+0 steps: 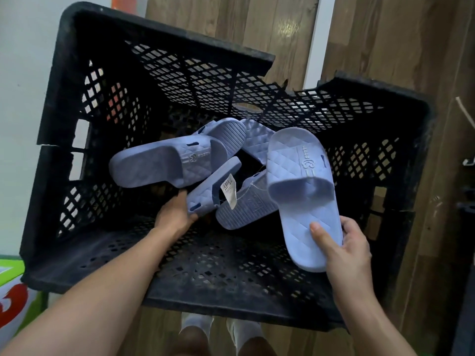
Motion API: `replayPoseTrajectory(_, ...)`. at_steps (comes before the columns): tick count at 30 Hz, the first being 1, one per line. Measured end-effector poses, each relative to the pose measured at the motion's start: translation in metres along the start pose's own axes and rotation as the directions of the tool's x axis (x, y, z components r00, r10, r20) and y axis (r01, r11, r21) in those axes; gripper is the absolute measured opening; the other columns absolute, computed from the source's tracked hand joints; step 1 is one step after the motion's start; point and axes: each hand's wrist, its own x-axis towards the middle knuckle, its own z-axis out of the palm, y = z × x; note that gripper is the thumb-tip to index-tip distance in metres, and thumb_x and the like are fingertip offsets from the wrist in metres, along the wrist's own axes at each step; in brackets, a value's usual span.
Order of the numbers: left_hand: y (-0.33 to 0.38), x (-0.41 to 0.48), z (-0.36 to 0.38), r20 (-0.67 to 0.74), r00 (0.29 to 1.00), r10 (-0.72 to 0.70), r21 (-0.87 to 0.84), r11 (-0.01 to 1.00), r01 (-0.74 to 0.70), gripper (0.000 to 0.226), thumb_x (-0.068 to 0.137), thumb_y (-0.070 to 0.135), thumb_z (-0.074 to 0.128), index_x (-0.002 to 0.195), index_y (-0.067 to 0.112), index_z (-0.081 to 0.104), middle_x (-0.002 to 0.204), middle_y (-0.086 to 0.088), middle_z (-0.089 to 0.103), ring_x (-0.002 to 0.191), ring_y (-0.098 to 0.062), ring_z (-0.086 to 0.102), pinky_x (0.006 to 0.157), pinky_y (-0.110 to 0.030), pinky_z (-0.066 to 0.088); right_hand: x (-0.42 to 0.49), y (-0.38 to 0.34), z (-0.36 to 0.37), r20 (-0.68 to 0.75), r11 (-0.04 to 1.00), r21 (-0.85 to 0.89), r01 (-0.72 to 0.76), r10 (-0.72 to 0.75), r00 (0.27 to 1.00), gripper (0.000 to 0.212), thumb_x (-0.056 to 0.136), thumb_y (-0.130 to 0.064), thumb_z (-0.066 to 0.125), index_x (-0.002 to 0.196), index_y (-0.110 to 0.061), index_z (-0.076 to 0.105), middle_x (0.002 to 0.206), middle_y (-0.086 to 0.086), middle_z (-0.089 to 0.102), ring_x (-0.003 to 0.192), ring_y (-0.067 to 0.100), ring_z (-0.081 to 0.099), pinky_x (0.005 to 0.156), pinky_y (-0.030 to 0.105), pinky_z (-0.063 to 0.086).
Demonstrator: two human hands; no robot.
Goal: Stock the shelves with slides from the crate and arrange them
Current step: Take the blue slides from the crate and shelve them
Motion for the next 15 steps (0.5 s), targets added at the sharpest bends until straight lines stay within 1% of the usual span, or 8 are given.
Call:
replayPoseTrajectory(3,0.002,-0.008,-0.01,0.006,0.998,0.055,-0.055,0.997,-0.055,0.033,0.079,0.029,0.061,0.103,0.013,0.046,0.103,-0.01,0.058,0.086,-0.027,0.054,0.062,-0.031,0.037,0.0,-0.004,0.0,0.0,1.0,-0.001,0.0,0.0,1.0,0.012,0.085,-0.018,0.065,0.094,-0.017,0.057,0.091,0.003,0.067,0.083,0.019,0.066,0.072,0.036,0.053)
replayPoseTrajectory(5,0.001,-0.016,-0.018,0.005,0.996,0.085,-0.118,0.989,-0.084,0.034,0.075,0.033,0.062,0.099,0.013,0.048,0.096,-0.008,0.06,0.08,-0.024,0.055,0.06,-0.03,0.038,-0.001,-0.009,0.0,0.001,1.0,0.0,0.005,-0.005,1.0,0.012,0.085,-0.017,0.065,0.093,-0.017,0.056,0.092,0.004,0.067,0.083,0.019,0.065,0.072,0.035,0.053)
replayPoseTrajectory(6,0.0,-0.022,-0.022,-0.004,0.996,0.094,-0.146,0.985,-0.093,0.036,0.073,0.034,0.064,0.099,0.013,0.05,0.095,-0.007,0.061,0.081,-0.025,0.056,0.062,-0.03,0.039,-0.003,-0.011,0.0,-0.001,1.0,-0.001,0.009,-0.009,1.0,0.012,0.085,-0.017,0.065,0.092,-0.018,0.056,0.091,0.004,0.066,0.083,0.019,0.065,0.072,0.035,0.053)
replayPoseTrajectory(8,-0.001,-0.034,-0.032,-0.043,0.995,0.094,-0.204,0.974,-0.101,0.036,0.075,0.031,0.068,0.102,0.013,0.053,0.097,-0.006,0.062,0.086,-0.025,0.057,0.067,-0.03,0.04,-0.007,-0.016,-0.001,-0.011,1.0,-0.004,0.009,-0.009,1.0,0.012,0.085,-0.015,0.065,0.09,-0.018,0.055,0.091,0.004,0.066,0.082,0.02,0.064,0.072,0.036,0.053)
replayPoseTrajectory(11,-0.005,-0.055,-0.049,-0.096,0.992,0.082,-0.306,0.946,-0.108,0.035,0.075,0.027,0.072,0.104,0.016,0.055,0.098,-0.001,0.061,0.09,-0.022,0.057,0.07,-0.029,0.041,-0.017,-0.027,-0.005,-0.014,1.0,-0.014,0.005,-0.005,1.0,0.015,0.085,-0.014,0.065,0.095,-0.013,0.055,0.09,0.004,0.065,0.083,0.022,0.064,0.075,0.038,0.052)
replayPoseTrajectory(14,-0.004,-0.079,-0.069,-0.106,0.993,0.046,-0.485,0.87,-0.092,0.03,0.077,0.028,0.073,0.1,0.017,0.058,0.095,0.002,0.063,0.09,-0.02,0.059,0.072,-0.032,0.048,-0.034,-0.044,-0.011,-0.003,0.999,-0.028,0.016,-0.016,1.0,0.017,0.086,-0.014,0.064,0.098,-0.01,0.053,0.09,0.0,0.062,0.084,0.021,0.062,0.072,0.035,0.051)
replayPoseTrajectory(15,-0.001,-0.09,-0.076,-0.106,0.994,0.036,-0.544,0.834,-0.089,0.027,0.078,0.027,0.072,0.1,0.016,0.059,0.093,0.002,0.063,0.088,-0.018,0.059,0.072,-0.029,0.048,-0.041,-0.05,-0.014,0.003,0.999,-0.039,0.017,-0.017,1.0,0.017,0.086,-0.015,0.063,0.099,-0.011,0.052,0.09,-0.001,0.061,0.084,0.019,0.061,0.07,0.033,0.05)
